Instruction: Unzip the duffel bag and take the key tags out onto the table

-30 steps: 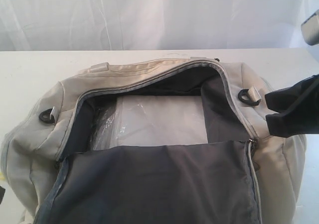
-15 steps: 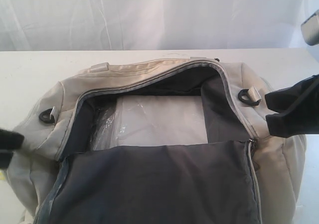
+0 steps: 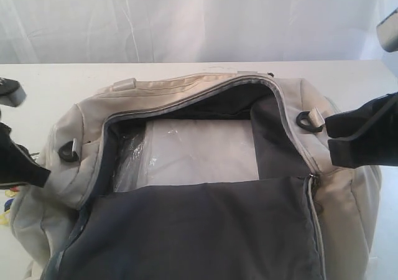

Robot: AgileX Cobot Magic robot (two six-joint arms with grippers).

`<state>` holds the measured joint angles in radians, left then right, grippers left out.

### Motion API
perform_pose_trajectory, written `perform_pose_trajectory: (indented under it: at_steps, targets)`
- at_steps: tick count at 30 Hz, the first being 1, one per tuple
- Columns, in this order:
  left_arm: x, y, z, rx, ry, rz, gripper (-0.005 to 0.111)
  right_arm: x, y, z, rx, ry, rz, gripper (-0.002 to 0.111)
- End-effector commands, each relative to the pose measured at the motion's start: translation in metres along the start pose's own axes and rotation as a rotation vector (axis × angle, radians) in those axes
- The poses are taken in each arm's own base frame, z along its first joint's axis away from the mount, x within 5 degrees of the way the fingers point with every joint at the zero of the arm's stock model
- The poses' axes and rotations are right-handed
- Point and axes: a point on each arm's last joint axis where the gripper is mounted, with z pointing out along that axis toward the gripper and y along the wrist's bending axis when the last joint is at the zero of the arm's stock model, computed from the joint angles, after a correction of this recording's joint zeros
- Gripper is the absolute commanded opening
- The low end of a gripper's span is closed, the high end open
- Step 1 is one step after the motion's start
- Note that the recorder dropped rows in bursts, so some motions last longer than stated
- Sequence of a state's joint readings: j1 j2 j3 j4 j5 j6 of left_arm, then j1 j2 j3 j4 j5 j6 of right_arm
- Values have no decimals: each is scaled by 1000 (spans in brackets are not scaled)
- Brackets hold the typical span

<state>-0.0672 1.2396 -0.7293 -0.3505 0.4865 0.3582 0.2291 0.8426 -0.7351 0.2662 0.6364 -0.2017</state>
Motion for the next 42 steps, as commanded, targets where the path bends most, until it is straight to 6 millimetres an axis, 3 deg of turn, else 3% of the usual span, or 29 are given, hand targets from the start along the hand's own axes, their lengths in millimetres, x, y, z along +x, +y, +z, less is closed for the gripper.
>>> perform_pose_trajectory:
  at_steps: [1, 13, 22, 27, 33, 42]
  targets:
    - [-2, -27, 30, 227, 68, 46, 0, 0, 0, 0, 1, -8, -1, 0]
    - [4, -82, 103, 344, 184, 41, 0, 0, 0, 0, 1, -8, -1, 0]
    - [-8, -123, 130, 401, 212, 111, 0, 0, 0, 0, 1, -8, -1, 0]
    - [-11, -129, 134, 407, 214, 129, 0, 0, 0, 0, 1, -8, -1, 0]
    - [-17, -128, 114, 398, 182, 171, 0, 0, 0, 0, 1, -8, -1, 0]
    - [-33, -83, 28, 301, 77, 117, 0, 0, 0, 0, 1, -8, -1, 0]
